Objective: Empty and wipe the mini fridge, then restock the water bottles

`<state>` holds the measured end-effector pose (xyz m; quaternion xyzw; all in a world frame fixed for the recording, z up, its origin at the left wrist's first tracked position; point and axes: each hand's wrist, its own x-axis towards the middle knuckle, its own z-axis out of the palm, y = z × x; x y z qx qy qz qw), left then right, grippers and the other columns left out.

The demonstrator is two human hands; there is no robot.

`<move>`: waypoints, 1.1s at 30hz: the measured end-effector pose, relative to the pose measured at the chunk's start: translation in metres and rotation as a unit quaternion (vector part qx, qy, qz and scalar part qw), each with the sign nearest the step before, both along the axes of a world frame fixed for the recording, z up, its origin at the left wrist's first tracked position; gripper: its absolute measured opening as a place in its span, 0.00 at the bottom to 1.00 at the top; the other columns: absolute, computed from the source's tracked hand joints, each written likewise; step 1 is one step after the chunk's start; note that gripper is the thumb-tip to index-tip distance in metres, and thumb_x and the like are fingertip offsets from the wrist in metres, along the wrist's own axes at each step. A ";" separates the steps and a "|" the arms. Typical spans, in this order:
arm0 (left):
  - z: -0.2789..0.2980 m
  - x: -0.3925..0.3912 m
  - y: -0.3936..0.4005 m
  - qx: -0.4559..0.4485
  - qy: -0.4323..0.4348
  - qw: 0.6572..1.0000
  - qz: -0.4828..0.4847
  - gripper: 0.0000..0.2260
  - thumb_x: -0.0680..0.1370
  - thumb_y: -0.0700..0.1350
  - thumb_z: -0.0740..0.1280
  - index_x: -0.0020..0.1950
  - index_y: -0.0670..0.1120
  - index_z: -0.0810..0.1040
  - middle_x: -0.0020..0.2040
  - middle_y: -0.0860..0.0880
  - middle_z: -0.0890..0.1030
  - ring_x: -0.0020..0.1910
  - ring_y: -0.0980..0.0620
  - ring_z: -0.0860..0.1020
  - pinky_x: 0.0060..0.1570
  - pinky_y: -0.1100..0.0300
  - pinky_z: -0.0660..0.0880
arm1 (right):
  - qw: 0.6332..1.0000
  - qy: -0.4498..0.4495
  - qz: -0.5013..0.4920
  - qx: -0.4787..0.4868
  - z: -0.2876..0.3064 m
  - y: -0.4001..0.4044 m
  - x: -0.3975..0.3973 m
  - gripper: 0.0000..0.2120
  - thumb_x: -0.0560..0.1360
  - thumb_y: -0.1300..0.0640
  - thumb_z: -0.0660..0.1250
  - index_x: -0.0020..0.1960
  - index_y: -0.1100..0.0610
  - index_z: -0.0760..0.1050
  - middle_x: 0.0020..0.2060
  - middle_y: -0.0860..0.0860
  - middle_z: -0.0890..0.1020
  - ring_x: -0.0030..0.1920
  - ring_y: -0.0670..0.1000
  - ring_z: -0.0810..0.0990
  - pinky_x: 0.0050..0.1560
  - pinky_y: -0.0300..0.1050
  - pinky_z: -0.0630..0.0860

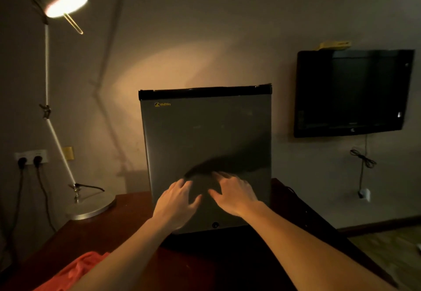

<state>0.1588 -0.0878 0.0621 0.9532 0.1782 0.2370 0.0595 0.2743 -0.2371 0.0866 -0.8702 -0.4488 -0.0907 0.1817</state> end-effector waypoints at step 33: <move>0.362 0.060 0.023 0.075 -0.021 0.997 0.015 0.26 0.81 0.62 0.57 0.75 0.51 0.66 0.74 0.52 0.70 0.71 0.50 0.68 0.67 0.54 0.66 | 0.992 -0.053 0.012 0.110 0.354 0.037 0.070 0.28 0.78 0.39 0.61 0.75 0.50 0.65 0.72 0.50 0.71 0.71 0.51 0.68 0.69 0.52 0.68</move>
